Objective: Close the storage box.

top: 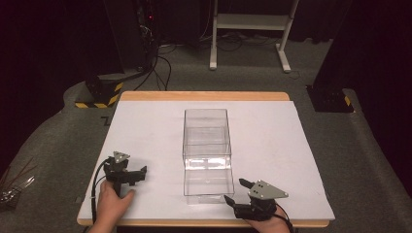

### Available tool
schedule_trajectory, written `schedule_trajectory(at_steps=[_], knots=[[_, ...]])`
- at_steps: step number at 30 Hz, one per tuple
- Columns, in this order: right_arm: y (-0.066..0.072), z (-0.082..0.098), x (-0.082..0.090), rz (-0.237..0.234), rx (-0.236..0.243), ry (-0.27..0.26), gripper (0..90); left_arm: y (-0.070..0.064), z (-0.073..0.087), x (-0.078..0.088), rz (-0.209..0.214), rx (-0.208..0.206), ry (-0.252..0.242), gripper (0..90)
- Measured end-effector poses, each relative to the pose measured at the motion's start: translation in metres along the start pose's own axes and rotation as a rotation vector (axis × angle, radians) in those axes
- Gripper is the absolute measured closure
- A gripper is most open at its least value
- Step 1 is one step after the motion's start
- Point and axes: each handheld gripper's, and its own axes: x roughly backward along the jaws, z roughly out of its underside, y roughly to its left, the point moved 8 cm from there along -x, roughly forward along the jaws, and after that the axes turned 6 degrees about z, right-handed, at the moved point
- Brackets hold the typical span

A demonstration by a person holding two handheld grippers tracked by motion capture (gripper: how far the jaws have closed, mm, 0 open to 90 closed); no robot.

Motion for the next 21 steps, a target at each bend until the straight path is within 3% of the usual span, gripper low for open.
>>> schedule_trajectory(at_steps=[21], knots=[[0.002, -0.003, -0.011, 0.018, 0.006, 0.002, 23.1, 0.0, 0.0, 0.0, 0.0, 0.0, 0.0, 0.5]])
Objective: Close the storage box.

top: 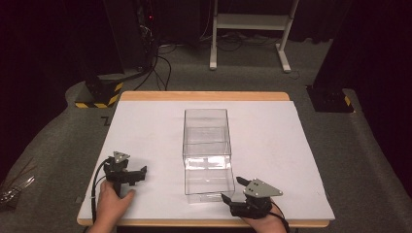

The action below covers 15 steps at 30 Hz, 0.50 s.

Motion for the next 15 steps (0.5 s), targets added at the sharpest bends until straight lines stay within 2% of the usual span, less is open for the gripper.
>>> schedule_trajectory(at_steps=[8, 15], knots=[[-0.003, -0.004, -0.007, 0.029, -0.008, -0.013, 21.8, 0.0, 0.0, 0.0, 0.0, -0.001, -0.001, 0.5], [-0.002, -0.01, -0.013, 0.045, 0.004, -0.025, 20.8, 0.0, 0.0, 0.0, 0.0, 0.0, 0.0, 0.5]])
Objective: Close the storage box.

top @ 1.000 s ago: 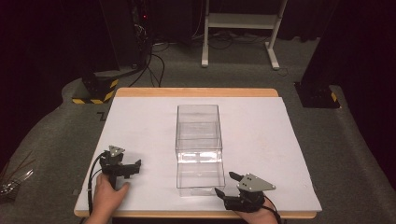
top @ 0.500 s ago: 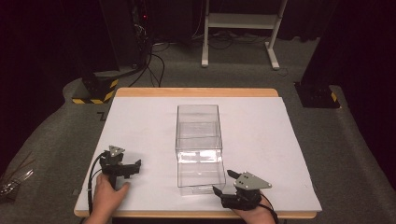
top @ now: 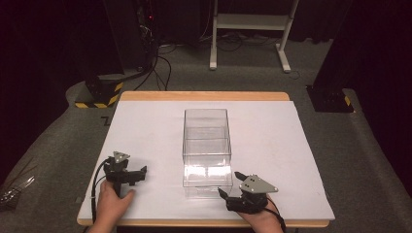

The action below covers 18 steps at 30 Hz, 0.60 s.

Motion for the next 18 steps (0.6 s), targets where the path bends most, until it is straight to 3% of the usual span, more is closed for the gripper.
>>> schedule_trajectory(at_steps=[18], knots=[[-0.01, -0.005, -0.015, 0.03, -0.02, 0.009, 19.2, 0.0, 0.0, 0.0, 0.001, 0.001, 0.0, 0.5]])
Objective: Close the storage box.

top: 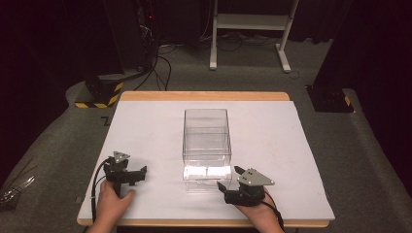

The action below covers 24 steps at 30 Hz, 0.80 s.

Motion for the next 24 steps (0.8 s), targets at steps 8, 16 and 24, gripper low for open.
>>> schedule_trajectory(at_steps=[8, 16, 24], knots=[[-0.006, 0.003, -0.007, 0.002, -0.001, 0.027, 18.5, 0.0, 0.0, 0.0, 0.0, -0.001, 0.0, 0.5], [-0.006, 0.003, -0.011, -0.002, 0.008, 0.03, 17.9, 0.0, 0.0, 0.0, -0.001, -0.001, -0.001, 0.5], [-0.011, 0.001, -0.013, -0.001, 0.005, 0.034, 17.7, 0.0, 0.0, 0.0, 0.0, 0.0, -0.001, 0.5]])
